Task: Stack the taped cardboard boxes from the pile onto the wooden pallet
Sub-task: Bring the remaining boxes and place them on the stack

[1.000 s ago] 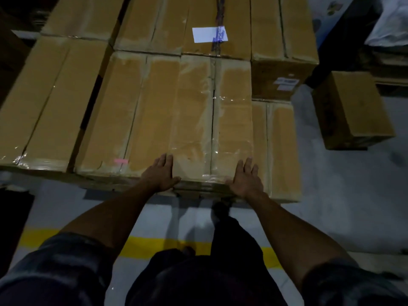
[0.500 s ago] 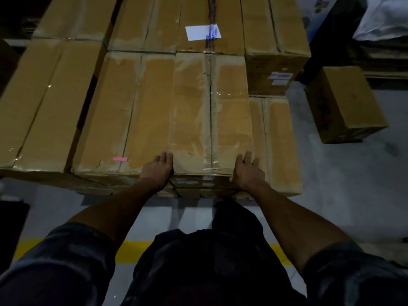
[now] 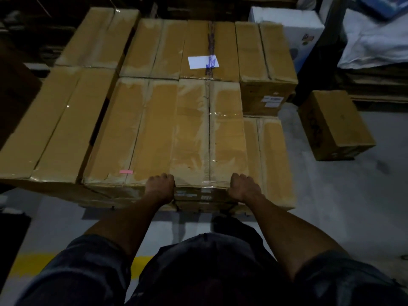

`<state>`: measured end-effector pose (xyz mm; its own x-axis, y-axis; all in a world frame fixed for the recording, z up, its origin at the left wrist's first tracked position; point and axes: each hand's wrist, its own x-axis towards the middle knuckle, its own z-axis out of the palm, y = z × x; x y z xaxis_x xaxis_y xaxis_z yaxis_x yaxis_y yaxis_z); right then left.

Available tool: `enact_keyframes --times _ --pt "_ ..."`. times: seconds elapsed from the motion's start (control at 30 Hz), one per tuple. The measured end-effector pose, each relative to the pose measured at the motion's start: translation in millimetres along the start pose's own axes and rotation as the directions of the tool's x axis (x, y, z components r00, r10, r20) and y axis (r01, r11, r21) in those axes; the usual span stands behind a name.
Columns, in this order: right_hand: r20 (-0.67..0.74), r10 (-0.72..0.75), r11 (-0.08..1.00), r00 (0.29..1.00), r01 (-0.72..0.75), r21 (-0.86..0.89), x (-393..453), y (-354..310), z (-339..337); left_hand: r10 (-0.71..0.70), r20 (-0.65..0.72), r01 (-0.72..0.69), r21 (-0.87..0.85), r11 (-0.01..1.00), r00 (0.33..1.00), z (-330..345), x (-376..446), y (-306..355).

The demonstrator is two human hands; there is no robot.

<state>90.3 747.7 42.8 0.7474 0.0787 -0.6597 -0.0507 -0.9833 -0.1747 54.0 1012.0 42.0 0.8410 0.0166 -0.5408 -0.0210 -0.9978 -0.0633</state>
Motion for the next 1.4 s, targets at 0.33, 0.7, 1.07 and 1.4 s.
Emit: enact_keyframes --times 0.33,0.7,1.07,1.4 --pt "-0.159 0.036 0.961 0.987 0.009 0.277 -110.4 -8.9 27.1 0.082 -0.092 -0.089 -0.082 0.993 0.992 10.9 -89.3 21.6" --pt "-0.156 0.283 0.874 0.946 -0.187 0.448 -204.0 53.7 95.9 0.277 -0.141 -0.279 0.009 0.960 0.950 34.6 -139.2 85.6" --pt "-0.107 0.405 0.783 0.908 -0.283 0.554 -232.3 210.2 131.4 0.397 -0.018 -0.392 0.126 0.911 0.918 49.4 -147.1 237.2" --pt "-0.083 0.429 0.735 0.899 -0.294 0.612 -249.6 386.4 95.8 0.408 0.002 -0.404 0.149 0.903 0.913 10.6 -135.3 432.6"
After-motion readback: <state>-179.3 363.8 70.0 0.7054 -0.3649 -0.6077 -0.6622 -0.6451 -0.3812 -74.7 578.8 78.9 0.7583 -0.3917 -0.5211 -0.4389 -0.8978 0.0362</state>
